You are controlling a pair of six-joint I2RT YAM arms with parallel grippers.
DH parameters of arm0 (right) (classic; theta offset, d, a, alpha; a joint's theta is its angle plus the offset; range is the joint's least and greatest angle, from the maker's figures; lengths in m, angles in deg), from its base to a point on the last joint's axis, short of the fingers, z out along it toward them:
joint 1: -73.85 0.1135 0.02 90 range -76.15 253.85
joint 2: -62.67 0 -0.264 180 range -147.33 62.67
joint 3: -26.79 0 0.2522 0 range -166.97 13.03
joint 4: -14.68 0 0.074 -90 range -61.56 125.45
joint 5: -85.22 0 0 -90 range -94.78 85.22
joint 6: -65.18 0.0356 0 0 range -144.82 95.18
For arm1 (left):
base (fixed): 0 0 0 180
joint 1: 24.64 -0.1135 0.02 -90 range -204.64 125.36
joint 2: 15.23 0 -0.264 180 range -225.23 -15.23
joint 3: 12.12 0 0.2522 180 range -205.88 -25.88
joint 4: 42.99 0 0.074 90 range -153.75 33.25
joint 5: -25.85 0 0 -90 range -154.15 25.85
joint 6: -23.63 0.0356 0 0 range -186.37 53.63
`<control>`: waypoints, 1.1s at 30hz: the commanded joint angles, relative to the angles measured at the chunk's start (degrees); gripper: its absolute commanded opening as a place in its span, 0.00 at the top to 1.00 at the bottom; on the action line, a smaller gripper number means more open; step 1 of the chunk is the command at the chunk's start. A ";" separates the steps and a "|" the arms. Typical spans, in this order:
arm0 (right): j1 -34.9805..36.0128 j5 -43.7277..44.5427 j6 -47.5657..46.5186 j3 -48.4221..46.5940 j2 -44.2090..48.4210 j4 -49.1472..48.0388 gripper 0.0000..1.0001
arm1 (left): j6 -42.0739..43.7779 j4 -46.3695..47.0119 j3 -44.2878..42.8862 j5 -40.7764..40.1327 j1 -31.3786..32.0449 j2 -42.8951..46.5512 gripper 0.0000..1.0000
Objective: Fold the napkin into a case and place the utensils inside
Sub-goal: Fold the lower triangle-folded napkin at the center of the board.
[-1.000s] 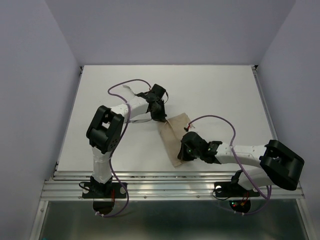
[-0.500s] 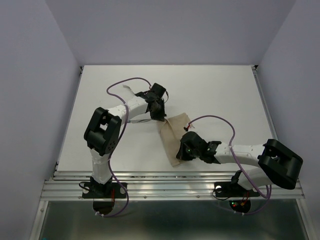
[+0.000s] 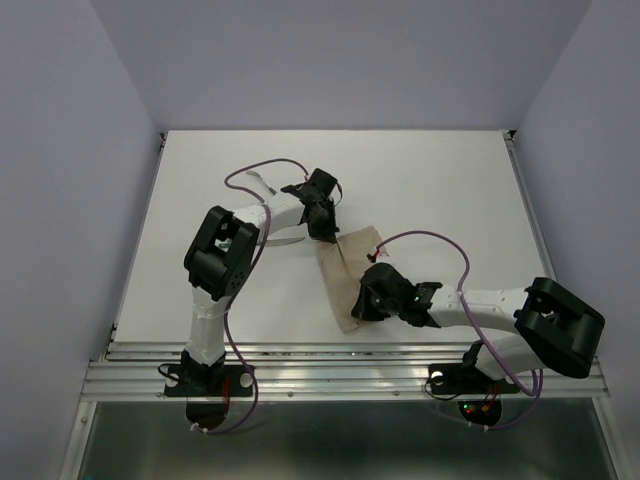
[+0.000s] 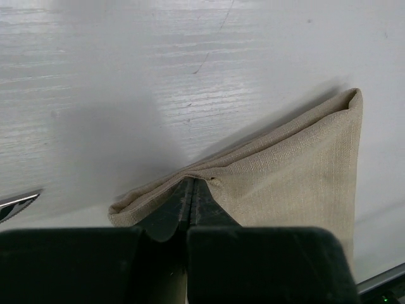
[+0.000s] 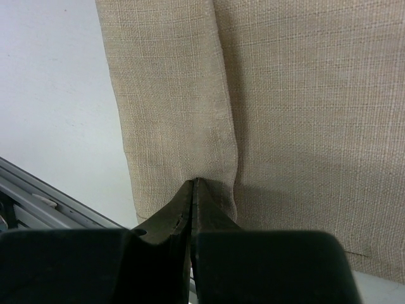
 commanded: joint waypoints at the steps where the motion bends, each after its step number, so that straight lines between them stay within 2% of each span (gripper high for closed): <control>1: 0.15 -0.07 -0.76 2.46 -2.63 6.11 0.99 | -0.87 1.79 -1.07 1.19 0.37 -1.14 1.00; 4: 0.15 1.25 -0.76 1.68 -0.70 8.04 0.98 | -0.78 2.49 0.68 1.37 0.37 -1.05 1.00; 8: 0.15 5.55 -1.90 -1.40 3.61 11.64 0.82 | -0.52 3.64 3.23 1.72 0.37 -0.44 1.00; 16: 0.15 5.73 -4.80 -10.54 4.14 14.64 0.82 | 0.09 4.08 4.55 2.25 0.46 0.09 1.00; 24: -2.30 5.39 -9.55 -19.68 -6.47 9.12 0.81 | 0.27 3.99 5.52 1.90 0.46 0.79 1.00; 33: -6.44 1.96 -10.43 -23.11 -17.03 2.33 0.83 | 0.80 4.08 6.22 2.08 0.46 1.15 1.00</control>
